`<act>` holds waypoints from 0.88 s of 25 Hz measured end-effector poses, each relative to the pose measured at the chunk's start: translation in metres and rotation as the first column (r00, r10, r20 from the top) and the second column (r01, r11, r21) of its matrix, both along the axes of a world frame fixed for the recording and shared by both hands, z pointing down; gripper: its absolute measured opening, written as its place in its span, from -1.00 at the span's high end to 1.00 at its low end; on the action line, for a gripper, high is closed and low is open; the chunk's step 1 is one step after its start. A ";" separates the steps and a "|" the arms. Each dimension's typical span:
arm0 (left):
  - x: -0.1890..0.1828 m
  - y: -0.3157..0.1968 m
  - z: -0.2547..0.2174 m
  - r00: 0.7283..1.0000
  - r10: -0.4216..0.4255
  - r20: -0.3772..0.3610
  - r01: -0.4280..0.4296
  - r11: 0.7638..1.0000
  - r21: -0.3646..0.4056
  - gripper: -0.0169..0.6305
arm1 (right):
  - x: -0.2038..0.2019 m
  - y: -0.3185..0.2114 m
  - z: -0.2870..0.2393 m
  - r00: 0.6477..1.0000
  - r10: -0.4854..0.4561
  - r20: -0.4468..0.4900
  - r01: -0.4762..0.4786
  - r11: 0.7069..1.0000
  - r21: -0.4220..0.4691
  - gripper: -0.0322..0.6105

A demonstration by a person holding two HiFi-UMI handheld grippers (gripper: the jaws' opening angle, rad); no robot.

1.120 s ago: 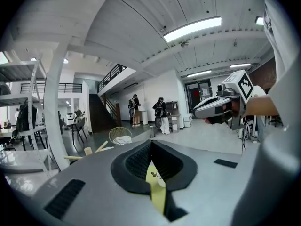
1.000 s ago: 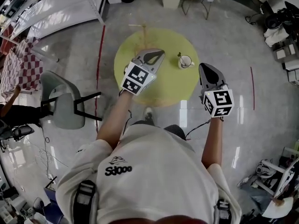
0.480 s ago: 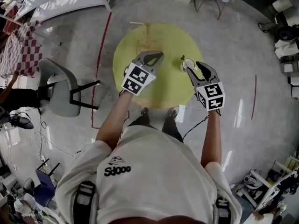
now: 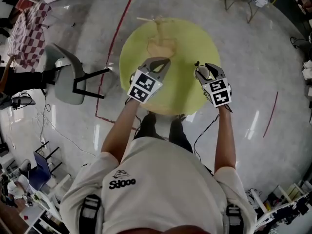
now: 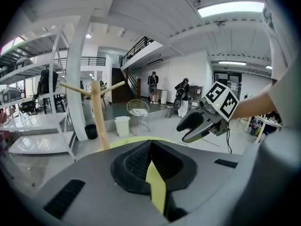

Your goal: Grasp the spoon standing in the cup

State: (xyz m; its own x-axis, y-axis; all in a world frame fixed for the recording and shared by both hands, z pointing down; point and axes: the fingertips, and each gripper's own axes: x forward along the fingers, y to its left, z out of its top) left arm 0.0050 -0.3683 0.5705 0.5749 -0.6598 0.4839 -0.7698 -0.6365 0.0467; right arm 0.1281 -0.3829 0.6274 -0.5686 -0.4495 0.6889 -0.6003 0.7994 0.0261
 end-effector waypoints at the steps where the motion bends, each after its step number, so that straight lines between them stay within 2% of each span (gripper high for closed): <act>1: 0.000 -0.002 0.005 1.000 -0.011 0.002 0.011 1.000 -0.008 0.87 | 0.001 -0.004 0.009 1.000 -0.010 -0.014 0.010 1.000 -0.014 0.20; 6: -0.010 -0.001 0.025 0.999 -0.046 0.017 0.046 0.998 -0.039 0.87 | -0.007 -0.012 0.047 0.998 -0.039 -0.052 0.035 0.997 -0.068 0.20; 12: -0.020 -0.008 0.042 0.998 -0.067 0.019 0.068 0.995 -0.071 0.87 | -0.013 -0.028 0.073 0.997 -0.023 -0.071 0.016 0.995 -0.102 0.22; 14: -0.022 -0.010 0.046 0.997 -0.070 0.020 0.071 0.995 -0.076 0.87 | -0.013 -0.031 0.079 0.997 -0.017 -0.076 0.009 0.994 -0.111 0.27; 17: -0.027 -0.009 0.047 0.997 -0.072 0.019 0.073 0.994 -0.078 0.87 | -0.016 -0.031 0.083 0.997 0.000 -0.074 -0.009 0.992 -0.125 0.44; 22: -0.032 -0.006 0.039 0.997 -0.069 0.024 0.071 0.995 -0.069 0.87 | -0.018 -0.025 0.076 0.996 0.002 -0.084 -0.013 0.992 -0.129 0.47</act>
